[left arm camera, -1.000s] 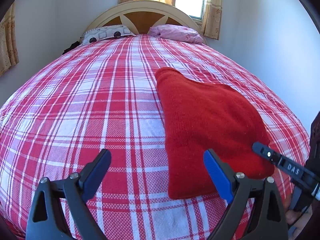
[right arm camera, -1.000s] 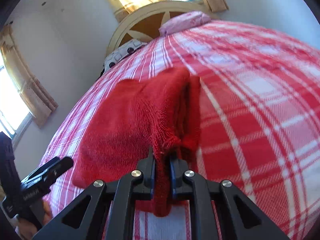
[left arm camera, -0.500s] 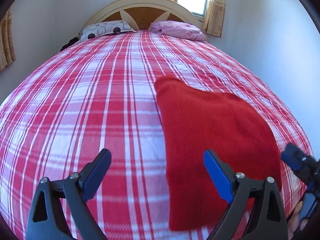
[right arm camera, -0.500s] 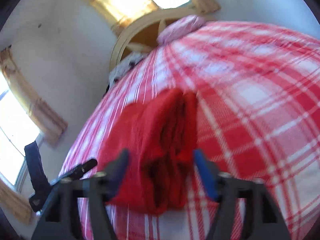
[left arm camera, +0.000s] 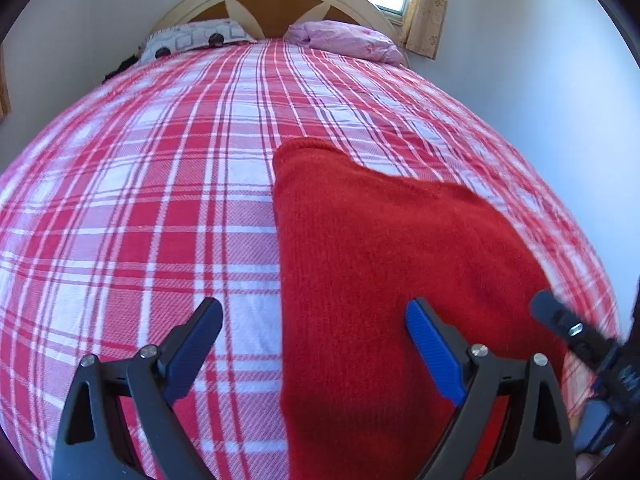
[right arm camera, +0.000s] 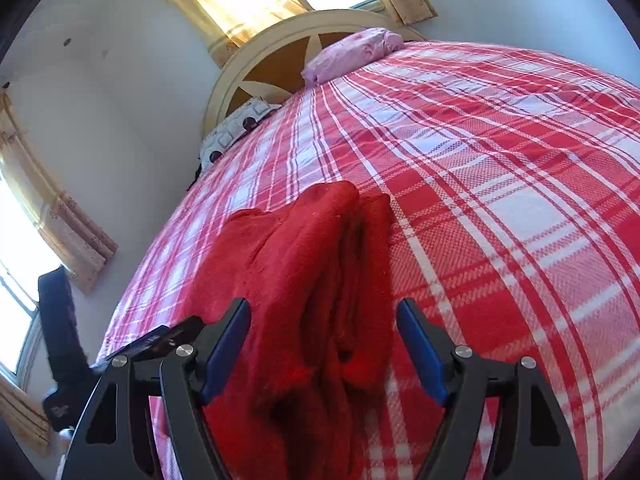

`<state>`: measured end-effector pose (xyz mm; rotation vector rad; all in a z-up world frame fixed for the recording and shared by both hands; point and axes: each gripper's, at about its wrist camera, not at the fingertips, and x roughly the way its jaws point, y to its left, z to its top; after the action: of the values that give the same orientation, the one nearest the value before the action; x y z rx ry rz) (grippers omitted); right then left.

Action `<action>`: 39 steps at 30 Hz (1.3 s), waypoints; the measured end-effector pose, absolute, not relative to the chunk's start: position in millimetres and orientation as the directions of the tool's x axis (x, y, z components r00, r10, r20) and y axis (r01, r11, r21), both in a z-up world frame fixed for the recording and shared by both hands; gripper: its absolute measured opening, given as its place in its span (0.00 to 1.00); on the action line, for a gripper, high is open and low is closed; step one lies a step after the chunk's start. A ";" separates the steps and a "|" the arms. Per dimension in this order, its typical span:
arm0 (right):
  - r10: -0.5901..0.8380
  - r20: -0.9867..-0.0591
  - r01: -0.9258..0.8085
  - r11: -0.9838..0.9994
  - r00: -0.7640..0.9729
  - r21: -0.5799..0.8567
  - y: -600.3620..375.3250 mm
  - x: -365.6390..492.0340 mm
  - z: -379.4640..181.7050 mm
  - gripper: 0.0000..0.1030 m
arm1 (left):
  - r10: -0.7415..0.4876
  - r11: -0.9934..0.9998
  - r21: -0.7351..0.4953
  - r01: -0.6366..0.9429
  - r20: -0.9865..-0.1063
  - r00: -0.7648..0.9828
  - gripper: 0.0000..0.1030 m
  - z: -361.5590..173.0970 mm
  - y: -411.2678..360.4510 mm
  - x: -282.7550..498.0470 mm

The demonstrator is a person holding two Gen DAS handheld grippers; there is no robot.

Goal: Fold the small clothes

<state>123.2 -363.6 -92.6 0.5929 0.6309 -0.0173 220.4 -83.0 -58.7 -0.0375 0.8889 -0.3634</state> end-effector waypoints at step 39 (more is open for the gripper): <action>0.087 -0.596 0.177 0.912 0.798 0.370 -335.6 149.0 -104.4 0.40 | -0.316 0.938 -0.162 0.307 -0.764 0.562 0.39 -70.9 -117.7 222.0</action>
<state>149.0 -335.6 -104.4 0.4273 0.6498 -0.0496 222.0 -117.7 -70.9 -0.0107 0.9024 -0.3672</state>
